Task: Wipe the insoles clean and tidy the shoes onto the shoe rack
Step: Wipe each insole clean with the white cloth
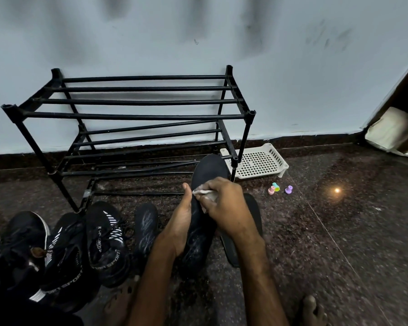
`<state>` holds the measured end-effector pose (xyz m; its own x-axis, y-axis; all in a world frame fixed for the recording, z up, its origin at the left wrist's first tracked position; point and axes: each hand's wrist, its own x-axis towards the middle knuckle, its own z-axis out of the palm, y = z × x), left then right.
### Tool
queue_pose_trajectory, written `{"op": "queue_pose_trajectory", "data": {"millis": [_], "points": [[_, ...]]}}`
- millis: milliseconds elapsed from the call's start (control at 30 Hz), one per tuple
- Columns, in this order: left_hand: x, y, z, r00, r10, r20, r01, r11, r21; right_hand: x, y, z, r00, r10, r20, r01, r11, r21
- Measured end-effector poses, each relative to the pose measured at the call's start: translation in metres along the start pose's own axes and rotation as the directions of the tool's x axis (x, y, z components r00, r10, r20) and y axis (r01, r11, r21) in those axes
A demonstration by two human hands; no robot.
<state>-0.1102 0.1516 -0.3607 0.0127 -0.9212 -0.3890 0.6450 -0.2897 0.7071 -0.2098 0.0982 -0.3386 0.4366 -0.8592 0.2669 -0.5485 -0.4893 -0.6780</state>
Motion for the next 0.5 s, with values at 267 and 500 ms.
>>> {"op": "queue_pose_trajectory", "data": {"millis": [267,500], "points": [[0.000,-0.003,0.002,0.998,0.019,0.054,-0.020,1.000,0.013,0.003,-0.002,-0.005,0.994,0.034,-0.106,-0.036,0.999,-0.017],[0.001,-0.003,0.000,0.997,-0.035,0.072,0.034,0.999,0.022,0.005,0.006,-0.013,0.987,0.079,-0.138,-0.096,0.988,-0.122]]}}
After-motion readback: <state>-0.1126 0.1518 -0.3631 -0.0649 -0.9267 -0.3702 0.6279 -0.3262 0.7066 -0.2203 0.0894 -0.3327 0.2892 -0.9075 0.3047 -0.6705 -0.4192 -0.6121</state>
